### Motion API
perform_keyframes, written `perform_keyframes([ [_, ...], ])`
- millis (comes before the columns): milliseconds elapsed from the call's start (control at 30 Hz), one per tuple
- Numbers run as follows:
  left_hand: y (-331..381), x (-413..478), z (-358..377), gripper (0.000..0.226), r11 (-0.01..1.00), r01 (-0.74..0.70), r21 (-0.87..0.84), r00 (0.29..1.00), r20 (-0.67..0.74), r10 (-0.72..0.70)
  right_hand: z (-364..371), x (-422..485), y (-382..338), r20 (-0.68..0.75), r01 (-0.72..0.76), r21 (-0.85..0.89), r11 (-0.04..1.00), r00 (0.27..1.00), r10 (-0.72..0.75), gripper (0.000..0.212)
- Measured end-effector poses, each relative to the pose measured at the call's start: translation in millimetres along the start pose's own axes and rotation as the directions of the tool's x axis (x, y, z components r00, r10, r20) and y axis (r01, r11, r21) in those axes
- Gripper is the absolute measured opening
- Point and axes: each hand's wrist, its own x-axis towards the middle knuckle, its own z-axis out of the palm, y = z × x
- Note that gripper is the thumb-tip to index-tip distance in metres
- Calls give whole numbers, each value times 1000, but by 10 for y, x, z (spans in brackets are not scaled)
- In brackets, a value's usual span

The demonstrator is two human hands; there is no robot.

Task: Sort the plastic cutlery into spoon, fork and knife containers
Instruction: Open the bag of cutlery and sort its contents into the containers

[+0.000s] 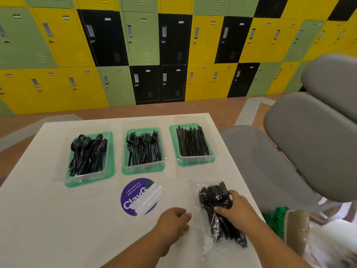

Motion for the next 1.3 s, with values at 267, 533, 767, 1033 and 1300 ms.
perform_keyframes([
  [267, -115, -238, -389, 22, 942, 82, -325, 995, -34, -99, 418, -488, -340, -46, 277, 175, 945, 961, -273, 62],
  [533, -48, -703, -803, 15, 783, -35, -622, 996, -85, -23, 953, -1156, -788, -47, 749, -71, 659, 658, -752, 80],
  [767, -353, -901, -1338, 22, 904, -395, 163, 739, -528, 418, 951, -1054, -1139, -211, 503, 399, 767, 864, -457, 41],
  [1033, -520, -928, -1917, 42, 376, -489, 787, 669, 62, 741, 864, -1081, -1205, -12, 387, 515, 765, 895, -445, 28],
  [1300, -545, -973, -1860, 27, 776, -492, 394, 774, -208, 597, 1009, -1296, -907, -188, 729, -33, 684, 668, -720, 66],
])
